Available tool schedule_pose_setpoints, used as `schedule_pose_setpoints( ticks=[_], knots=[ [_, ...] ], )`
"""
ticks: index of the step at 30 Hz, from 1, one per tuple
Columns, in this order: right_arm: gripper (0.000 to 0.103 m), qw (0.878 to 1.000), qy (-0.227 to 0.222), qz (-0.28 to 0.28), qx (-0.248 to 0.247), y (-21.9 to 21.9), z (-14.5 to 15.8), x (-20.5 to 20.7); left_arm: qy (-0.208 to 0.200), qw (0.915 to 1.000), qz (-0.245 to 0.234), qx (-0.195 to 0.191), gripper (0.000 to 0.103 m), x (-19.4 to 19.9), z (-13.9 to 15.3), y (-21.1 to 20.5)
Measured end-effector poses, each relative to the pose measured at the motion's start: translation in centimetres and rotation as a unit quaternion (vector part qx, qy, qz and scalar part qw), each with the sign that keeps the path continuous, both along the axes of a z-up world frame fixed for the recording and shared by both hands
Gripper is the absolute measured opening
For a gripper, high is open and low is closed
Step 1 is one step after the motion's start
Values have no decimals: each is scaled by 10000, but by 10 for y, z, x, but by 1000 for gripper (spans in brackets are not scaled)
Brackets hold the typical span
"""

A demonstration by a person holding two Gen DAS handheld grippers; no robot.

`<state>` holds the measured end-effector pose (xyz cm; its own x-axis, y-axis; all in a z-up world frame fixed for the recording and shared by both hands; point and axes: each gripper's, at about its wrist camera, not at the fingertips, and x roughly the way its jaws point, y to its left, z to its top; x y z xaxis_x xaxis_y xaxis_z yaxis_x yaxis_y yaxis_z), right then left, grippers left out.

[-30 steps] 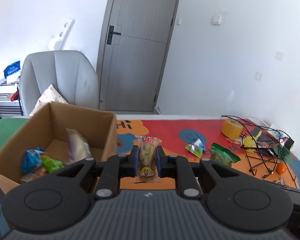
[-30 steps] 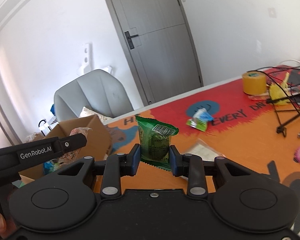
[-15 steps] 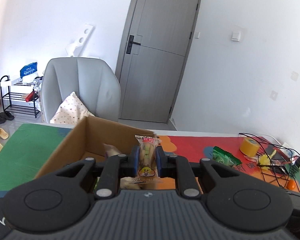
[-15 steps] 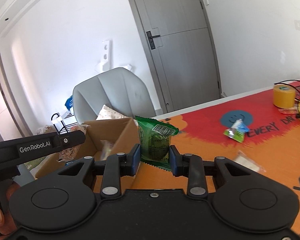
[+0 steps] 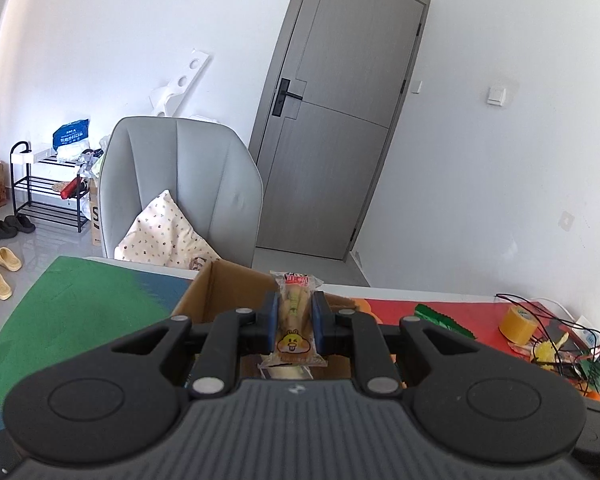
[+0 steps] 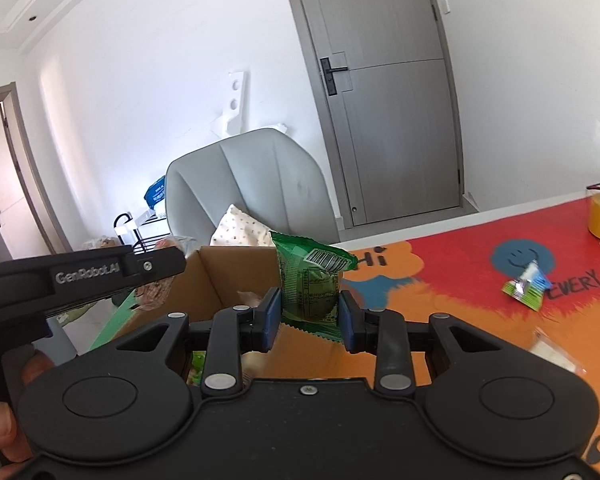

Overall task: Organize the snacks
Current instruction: 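Carry the green pack in the right tool while the left tool carries the bread stick pack to the box, then open the left tool over the box while the right tool releases the green pack inside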

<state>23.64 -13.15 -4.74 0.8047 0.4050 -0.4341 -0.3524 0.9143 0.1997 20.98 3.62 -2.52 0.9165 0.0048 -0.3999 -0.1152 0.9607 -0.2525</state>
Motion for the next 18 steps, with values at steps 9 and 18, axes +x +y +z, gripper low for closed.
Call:
schedule_pose_setpoints(
  ticks=[9, 18],
  knots=[
    [32, 9999, -27, 29, -146, 23, 4, 15, 80, 9997, 26, -217, 16, 19, -7, 18],
    [32, 9995, -11, 2, -330, 38, 4, 22, 442, 9975, 70, -551, 21, 37, -23, 37]
  ],
)
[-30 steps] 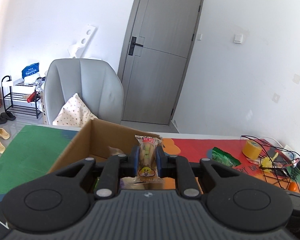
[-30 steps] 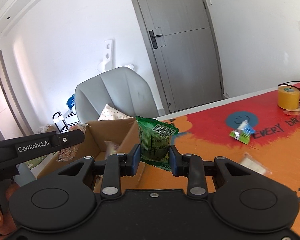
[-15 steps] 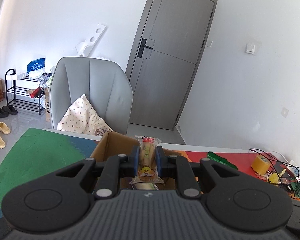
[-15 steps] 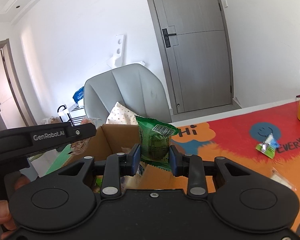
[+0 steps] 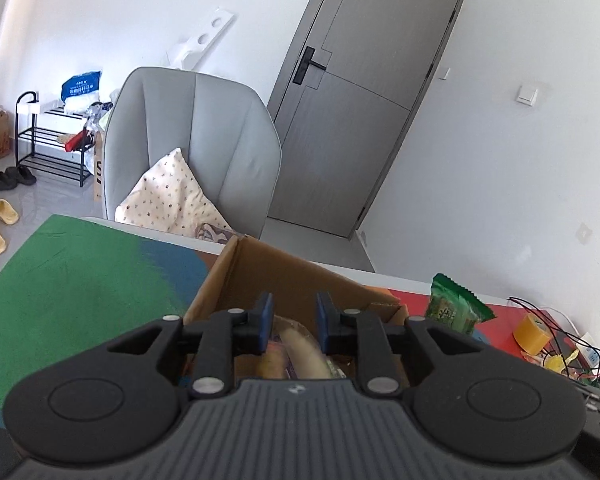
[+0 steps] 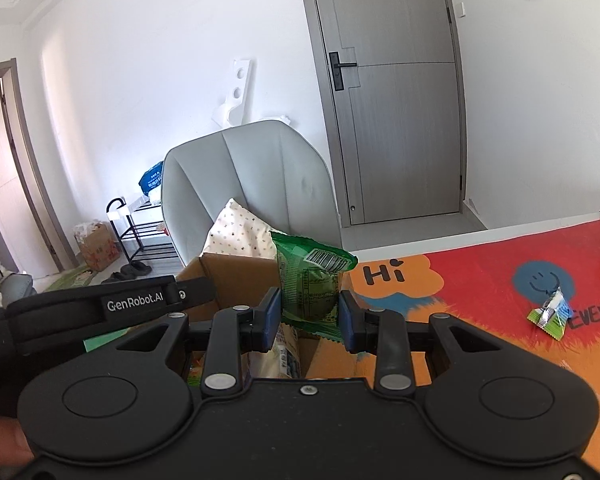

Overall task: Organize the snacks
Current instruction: 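Open the left tool over the box while the right tool releases the green pack inside, then move both tools back from the box over the remaining snacks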

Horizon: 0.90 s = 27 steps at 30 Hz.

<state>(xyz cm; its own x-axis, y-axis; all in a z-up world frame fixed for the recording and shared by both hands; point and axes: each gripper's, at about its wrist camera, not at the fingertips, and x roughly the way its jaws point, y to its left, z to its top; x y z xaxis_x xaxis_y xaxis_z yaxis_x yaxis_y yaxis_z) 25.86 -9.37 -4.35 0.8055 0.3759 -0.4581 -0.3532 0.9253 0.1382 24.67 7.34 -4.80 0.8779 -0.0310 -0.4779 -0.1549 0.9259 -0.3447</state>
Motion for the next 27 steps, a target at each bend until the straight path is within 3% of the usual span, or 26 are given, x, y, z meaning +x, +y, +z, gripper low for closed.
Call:
schedule_pose_setpoints(
  ticks=[6, 12, 17, 23, 27],
  knots=[
    [36, 9999, 55, -85, 61, 2, -2, 4, -114, 9997, 235, -29, 32, -6, 8, 11],
    [44, 9997, 95, -187, 80, -9, 0, -4, -83, 9996, 251, 27, 52, -5, 9, 4],
    [50, 9989, 152, -434, 120, -31, 3, -13, -182, 9993, 267, 170, 79, -13, 12, -11],
    [59, 9973, 220, -655, 235, -56, 3, -22, -137, 9990, 255, 350, 84, -23, 23, -27],
    [72, 9965, 226, -738, 320, -68, 2, -27, -235, 9978, 348, 507, 91, -34, 27, -37]
  ],
)
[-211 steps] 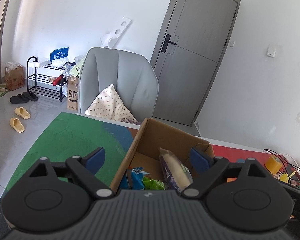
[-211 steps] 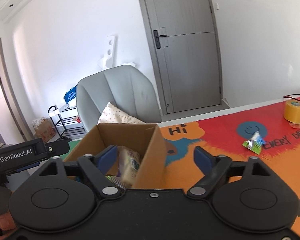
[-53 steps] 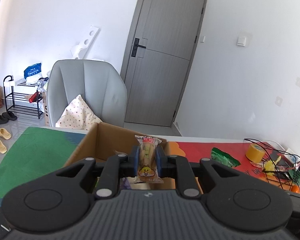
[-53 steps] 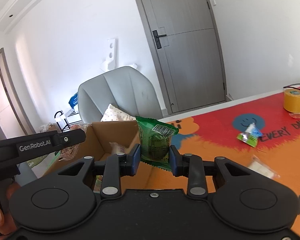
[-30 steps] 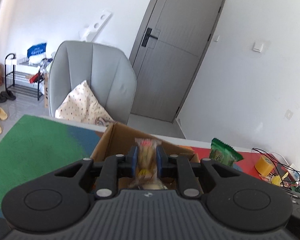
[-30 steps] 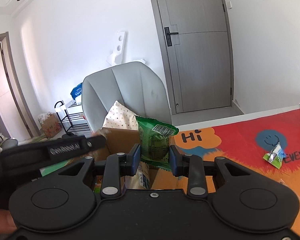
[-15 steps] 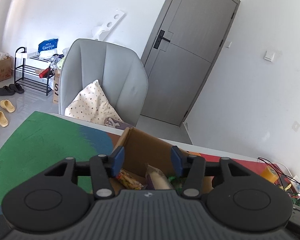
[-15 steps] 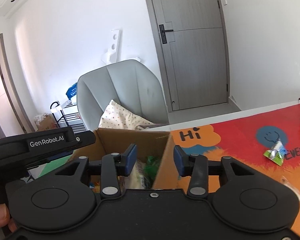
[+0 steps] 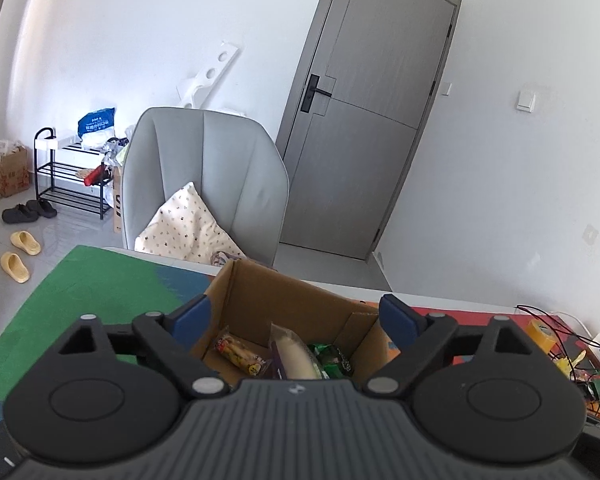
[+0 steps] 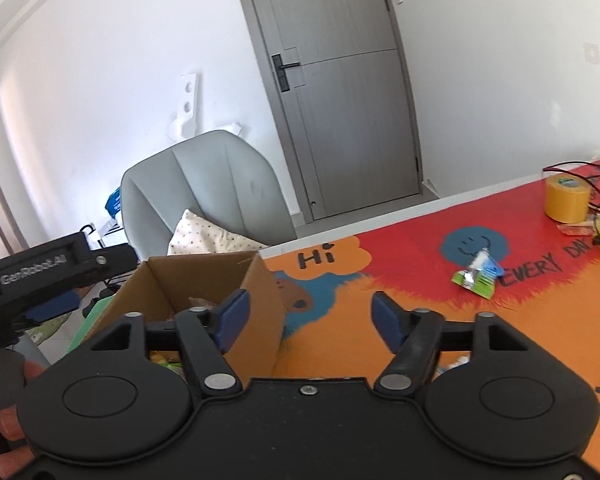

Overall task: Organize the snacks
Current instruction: 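Move both tools back from the box over the remaining snacks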

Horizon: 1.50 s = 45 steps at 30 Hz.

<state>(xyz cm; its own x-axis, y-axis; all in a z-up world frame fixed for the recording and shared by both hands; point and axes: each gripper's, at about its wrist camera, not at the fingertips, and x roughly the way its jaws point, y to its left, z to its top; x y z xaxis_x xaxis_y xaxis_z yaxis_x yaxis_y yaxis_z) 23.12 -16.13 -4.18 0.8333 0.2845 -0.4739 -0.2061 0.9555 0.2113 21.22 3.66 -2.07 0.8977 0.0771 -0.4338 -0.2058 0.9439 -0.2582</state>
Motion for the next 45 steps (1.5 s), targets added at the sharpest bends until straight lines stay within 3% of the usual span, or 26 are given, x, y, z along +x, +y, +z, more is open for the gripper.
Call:
schedule_pose_setpoints(
  ticks=[4, 10, 29, 45],
  knots=[
    [83, 10000, -31, -52, 11, -13, -1, -6, 102, 9999, -41, 73, 91, -4, -2, -13],
    [87, 9997, -4, -241, 50, -39, -5, -11, 162, 9994, -223, 198, 91, -7, -4, -40],
    [87, 9958, 78, -888, 191, -123, -22, -24, 204, 9955, -829, 415, 91, -4, -10, -112],
    [86, 9919, 289, -1203, 294, -172, -43, -27, 522, 9855, -1394, 814, 91, 11, -43, -173]
  ],
)
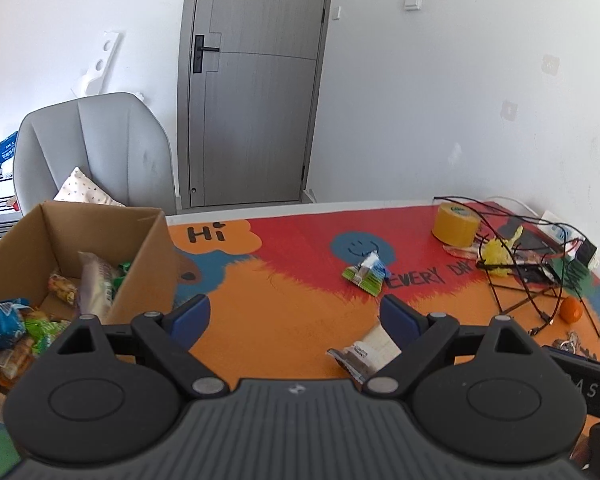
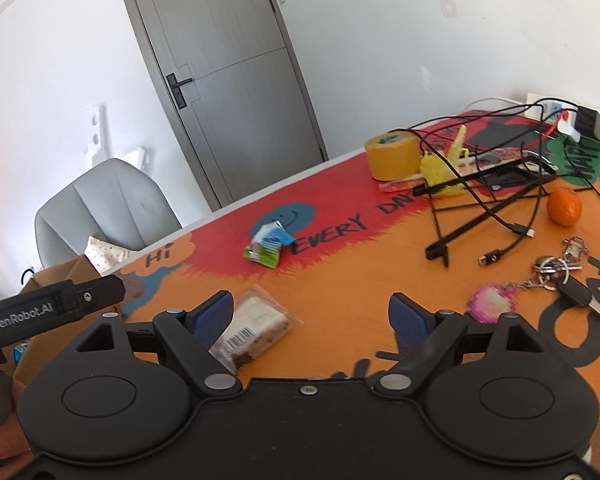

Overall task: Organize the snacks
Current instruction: 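Move both tools back from the box over the remaining snacks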

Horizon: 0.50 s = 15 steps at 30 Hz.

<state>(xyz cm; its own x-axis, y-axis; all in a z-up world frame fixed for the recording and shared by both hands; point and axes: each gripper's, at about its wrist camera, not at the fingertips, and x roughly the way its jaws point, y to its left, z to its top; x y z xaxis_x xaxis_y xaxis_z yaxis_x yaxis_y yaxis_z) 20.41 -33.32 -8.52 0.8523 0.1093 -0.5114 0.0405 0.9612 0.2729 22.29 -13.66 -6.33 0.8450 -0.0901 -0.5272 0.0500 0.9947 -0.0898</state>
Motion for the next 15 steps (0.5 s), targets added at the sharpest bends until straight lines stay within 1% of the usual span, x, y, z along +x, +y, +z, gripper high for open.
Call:
schedule_pose_setpoints(
  ticks=[3, 7, 15],
  knots=[
    [86, 10000, 53, -20, 42, -6, -6, 1, 118, 9999, -58, 43, 91, 4, -8, -8],
    [86, 9998, 163, -66, 67, -14, -15, 3, 223, 9994, -140, 219, 91, 9, -19, -20],
    [86, 9995, 299, -74, -35, -25, -23, 7, 436, 9974, -378, 440, 91, 20, -39, -41]
  ],
)
